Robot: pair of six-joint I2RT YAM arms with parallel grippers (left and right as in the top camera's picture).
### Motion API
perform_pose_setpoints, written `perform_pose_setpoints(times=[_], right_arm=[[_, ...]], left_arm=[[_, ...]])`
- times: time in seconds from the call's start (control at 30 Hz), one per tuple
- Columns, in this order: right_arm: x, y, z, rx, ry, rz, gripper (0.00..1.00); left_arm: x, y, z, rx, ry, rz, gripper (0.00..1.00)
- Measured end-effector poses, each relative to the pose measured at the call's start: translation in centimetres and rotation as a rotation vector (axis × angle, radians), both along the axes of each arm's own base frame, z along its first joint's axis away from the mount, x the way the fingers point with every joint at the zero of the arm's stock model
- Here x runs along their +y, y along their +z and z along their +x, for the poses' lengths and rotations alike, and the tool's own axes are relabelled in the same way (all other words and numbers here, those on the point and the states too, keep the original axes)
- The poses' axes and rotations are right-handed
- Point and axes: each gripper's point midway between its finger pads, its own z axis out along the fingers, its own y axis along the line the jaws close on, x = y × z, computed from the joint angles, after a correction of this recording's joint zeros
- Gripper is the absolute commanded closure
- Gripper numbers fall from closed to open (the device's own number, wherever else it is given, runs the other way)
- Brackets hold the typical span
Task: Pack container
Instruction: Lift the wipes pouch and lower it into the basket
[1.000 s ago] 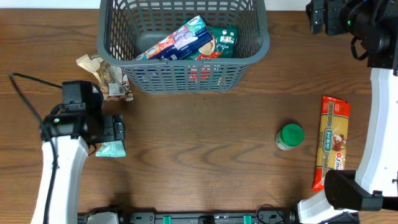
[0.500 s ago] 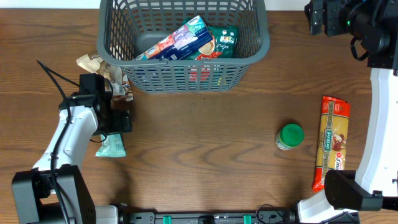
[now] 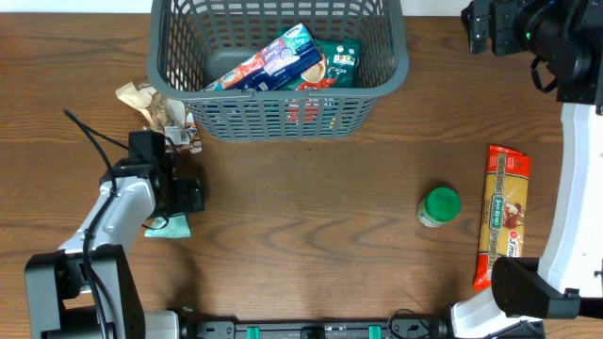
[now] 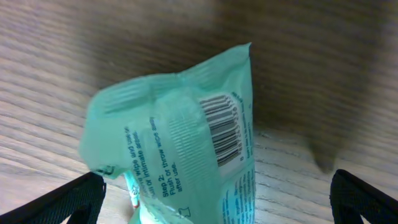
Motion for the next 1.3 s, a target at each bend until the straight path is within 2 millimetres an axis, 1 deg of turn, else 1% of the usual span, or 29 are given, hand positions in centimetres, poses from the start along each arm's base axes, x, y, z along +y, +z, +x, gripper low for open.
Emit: perform_pose_setpoints(times=[0.07,0.13,0.17,0.2,0.33,0.37,0.43,0.47,0.6,0.7,0.77,0.83,0.93,1.0,1.03,1.13,1.2,1.27,1.3], right_arm=[[0.0,0.0,0.0,0.001,0.0,0.0,0.01],[0.0,-0.1,0.0,0.003,0.0,0.0,0.01],[0.0,-0.1,-0.1,0.005,0.0,0.0,0.01],[0.0,-0.1,-0.1,0.008,0.0,0.0,0.01],[0.0,-0.2,-0.2,0.012,0.0,0.0,0.01],[0.0,-0.2,-0.2,0.012,0.0,0.0,0.01],[0.0,-0.2,-0.2,0.012,0.0,0.0,0.01],[0.0,-0.2,-0.2,0.012,0.0,0.0,0.01],[0.0,-0.2,-0.2,0.012,0.0,0.0,0.01],[0.0,-0.2,-0.2,0.013,0.0,0.0,0.01],[0.0,-0.2,-0.2,0.012,0.0,0.0,0.01],[0.0,-0.2,-0.2,0.013,0.0,0.0,0.01],[0.0,-0.2,-0.2,0.013,0.0,0.0,0.01],[0.0,-0.2,-0.2,0.012,0.0,0.0,0.01],[0.0,-0.2,-0.2,0.012,0.0,0.0,0.01],[0.0,-0.2,-0.2,0.012,0.0,0.0,0.01],[0.0,-0.3,-0.2,0.013,0.0,0.0,0.01],[0.0,-0.2,-0.2,0.012,0.0,0.0,0.01],[0.0,-0.2,-0.2,0.012,0.0,0.0,0.01]], left_arm=[[0.0,-0.2,0.0,-0.004,0.012,-0.002,0.16],[0.0,-0.2,0.1,-0.011,0.018,-0.002,0.31],[0.0,-0.2,0.1,-0.012,0.02,-0.004,0.41],[0.0,-0.2,0.1,-0.013,0.027,-0.003,0.47],[0.0,-0.2,0.1,-0.014,0.036,-0.005,0.69],[0.0,-0.2,0.1,-0.014,0.038,-0.005,0.71],[0.0,-0.2,0.1,-0.012,0.037,-0.006,0.81],[0.0,-0.2,0.0,-0.011,0.04,-0.006,0.93],[-0.1,0.3,-0.5,0.008,0.037,-0.009,0.94],[-0.6,1.3,-0.7,0.026,0.035,-0.043,0.94],[-0.8,3.3,0.0,0.011,0.045,-0.069,0.94],[-0.6,6.3,1.5,-0.029,0.064,-0.085,0.94],[-0.2,12.2,4.2,-0.12,0.072,-0.084,0.94],[0.2,16.9,6.2,-0.212,0.069,-0.075,0.95],[0.3,18.5,6.9,-0.254,0.067,-0.071,0.94],[0.5,25.0,8.6,-0.399,0.052,-0.055,0.95],[0.4,28.6,9.5,-0.491,0.024,-0.038,0.94],[0.0,31.5,10.0,-0.563,-0.027,-0.016,0.94],[-0.4,32.5,10.2,-0.59,-0.059,-0.006,0.95]])
